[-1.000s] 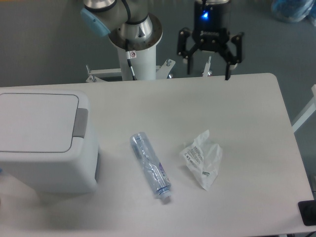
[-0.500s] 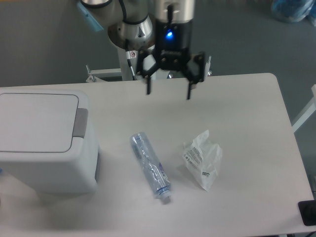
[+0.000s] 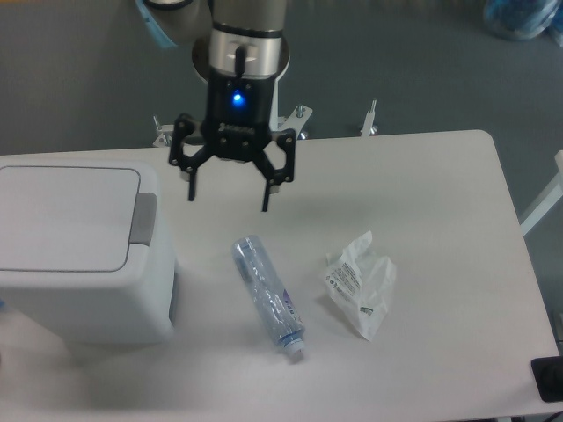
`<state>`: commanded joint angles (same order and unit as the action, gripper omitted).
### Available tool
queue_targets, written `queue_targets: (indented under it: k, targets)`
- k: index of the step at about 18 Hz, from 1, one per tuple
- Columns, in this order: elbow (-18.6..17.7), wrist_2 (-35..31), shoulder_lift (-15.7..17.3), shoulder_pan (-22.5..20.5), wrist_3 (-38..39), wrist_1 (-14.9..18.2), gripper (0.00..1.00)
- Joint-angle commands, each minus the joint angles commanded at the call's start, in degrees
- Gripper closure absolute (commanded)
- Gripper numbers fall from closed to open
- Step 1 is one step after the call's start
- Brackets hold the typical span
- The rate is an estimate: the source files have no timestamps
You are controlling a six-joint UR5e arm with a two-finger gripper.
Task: Open the trash can
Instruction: 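Move the open gripper over to the white trash can lid, then lower the gripper fingers onto the trash can lid edge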
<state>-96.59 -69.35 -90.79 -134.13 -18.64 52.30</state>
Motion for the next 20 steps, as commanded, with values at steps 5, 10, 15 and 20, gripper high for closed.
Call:
queue_targets:
  k: [5,10,15,20]
  targets:
    - [-0.70,0.00,-0.27,1.59,1.41,0.00,0.00]
    - [-0.79,-0.09,-0.97,2.38,1.50,0.00,0.00]
    - [-0.79,-0.09,-1.67,2.73,1.50,0.00,0.00]
    - [-0.79,-0.18,-1.94,3.08,1.50,0.00,0.00]
